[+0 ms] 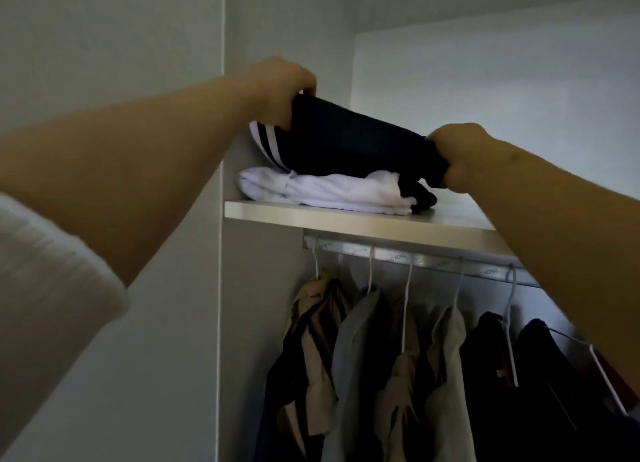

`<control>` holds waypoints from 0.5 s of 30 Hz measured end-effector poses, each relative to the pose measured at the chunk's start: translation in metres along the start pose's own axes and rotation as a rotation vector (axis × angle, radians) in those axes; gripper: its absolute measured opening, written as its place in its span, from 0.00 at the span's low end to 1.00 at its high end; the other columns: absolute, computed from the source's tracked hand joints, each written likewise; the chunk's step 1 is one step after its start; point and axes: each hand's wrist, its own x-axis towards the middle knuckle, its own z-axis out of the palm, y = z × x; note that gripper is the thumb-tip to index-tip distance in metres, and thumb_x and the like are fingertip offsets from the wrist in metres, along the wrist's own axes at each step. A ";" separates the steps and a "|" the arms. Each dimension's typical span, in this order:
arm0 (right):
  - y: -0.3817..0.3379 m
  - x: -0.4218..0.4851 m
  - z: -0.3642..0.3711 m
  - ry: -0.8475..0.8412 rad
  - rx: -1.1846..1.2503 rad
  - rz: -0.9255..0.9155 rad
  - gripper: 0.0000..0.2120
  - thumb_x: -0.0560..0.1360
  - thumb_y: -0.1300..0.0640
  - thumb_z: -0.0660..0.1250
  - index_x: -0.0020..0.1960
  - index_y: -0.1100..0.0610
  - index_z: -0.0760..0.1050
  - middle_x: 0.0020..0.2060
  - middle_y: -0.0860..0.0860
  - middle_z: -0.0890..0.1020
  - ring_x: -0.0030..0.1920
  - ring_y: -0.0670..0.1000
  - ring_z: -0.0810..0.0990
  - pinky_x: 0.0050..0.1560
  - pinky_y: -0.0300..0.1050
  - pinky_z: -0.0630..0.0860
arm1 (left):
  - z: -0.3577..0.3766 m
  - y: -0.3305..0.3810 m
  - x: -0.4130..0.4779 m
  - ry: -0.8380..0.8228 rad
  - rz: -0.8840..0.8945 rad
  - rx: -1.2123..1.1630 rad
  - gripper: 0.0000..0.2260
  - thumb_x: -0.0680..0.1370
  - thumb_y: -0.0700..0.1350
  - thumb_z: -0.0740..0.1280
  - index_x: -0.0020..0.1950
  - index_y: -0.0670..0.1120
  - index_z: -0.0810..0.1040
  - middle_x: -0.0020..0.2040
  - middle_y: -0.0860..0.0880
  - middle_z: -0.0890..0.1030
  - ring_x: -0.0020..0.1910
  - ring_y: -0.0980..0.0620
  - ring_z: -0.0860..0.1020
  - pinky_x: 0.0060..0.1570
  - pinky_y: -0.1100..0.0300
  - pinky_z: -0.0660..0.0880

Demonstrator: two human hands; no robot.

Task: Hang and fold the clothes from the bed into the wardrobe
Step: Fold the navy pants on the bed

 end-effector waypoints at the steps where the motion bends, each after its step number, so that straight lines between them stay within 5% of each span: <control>1: -0.002 0.001 0.005 0.002 0.221 0.048 0.13 0.77 0.62 0.61 0.60 0.63 0.75 0.44 0.57 0.78 0.46 0.55 0.76 0.38 0.41 0.70 | 0.003 0.003 -0.004 0.000 -0.012 0.022 0.16 0.74 0.36 0.66 0.61 0.43 0.73 0.47 0.40 0.78 0.42 0.42 0.77 0.38 0.62 0.74; 3: -0.003 -0.001 0.010 -0.068 0.518 0.093 0.15 0.77 0.64 0.61 0.63 0.66 0.71 0.52 0.61 0.79 0.53 0.57 0.79 0.43 0.41 0.77 | 0.013 0.007 -0.014 -0.155 -0.022 0.134 0.12 0.76 0.35 0.62 0.59 0.41 0.74 0.39 0.43 0.76 0.33 0.48 0.75 0.27 0.65 0.70; 6: 0.002 -0.004 0.005 -0.017 0.363 0.067 0.14 0.76 0.59 0.64 0.60 0.62 0.74 0.58 0.58 0.77 0.58 0.56 0.77 0.57 0.46 0.75 | 0.017 0.007 -0.019 -0.250 -0.041 0.195 0.15 0.76 0.36 0.60 0.62 0.43 0.73 0.51 0.44 0.77 0.47 0.46 0.74 0.42 0.58 0.66; 10: 0.007 -0.011 0.003 0.154 0.172 -0.146 0.15 0.74 0.49 0.62 0.59 0.49 0.75 0.64 0.51 0.71 0.63 0.55 0.70 0.65 0.49 0.67 | 0.013 0.010 -0.009 -0.121 -0.171 -0.226 0.13 0.78 0.38 0.57 0.60 0.43 0.75 0.62 0.43 0.75 0.55 0.45 0.72 0.51 0.57 0.65; 13: 0.004 -0.023 0.010 -0.102 0.063 -0.223 0.14 0.78 0.48 0.56 0.37 0.52 0.71 0.40 0.50 0.75 0.42 0.49 0.74 0.46 0.40 0.71 | 0.037 0.024 -0.020 -0.210 -0.196 -0.340 0.20 0.82 0.52 0.51 0.66 0.43 0.70 0.68 0.42 0.71 0.63 0.44 0.70 0.63 0.54 0.63; 15: 0.005 -0.035 0.008 -0.139 0.040 -0.245 0.16 0.78 0.47 0.55 0.36 0.54 0.70 0.34 0.49 0.74 0.37 0.48 0.72 0.39 0.39 0.68 | 0.055 0.028 -0.029 -0.257 -0.241 -0.255 0.21 0.82 0.55 0.48 0.69 0.46 0.68 0.69 0.43 0.69 0.66 0.42 0.68 0.65 0.51 0.61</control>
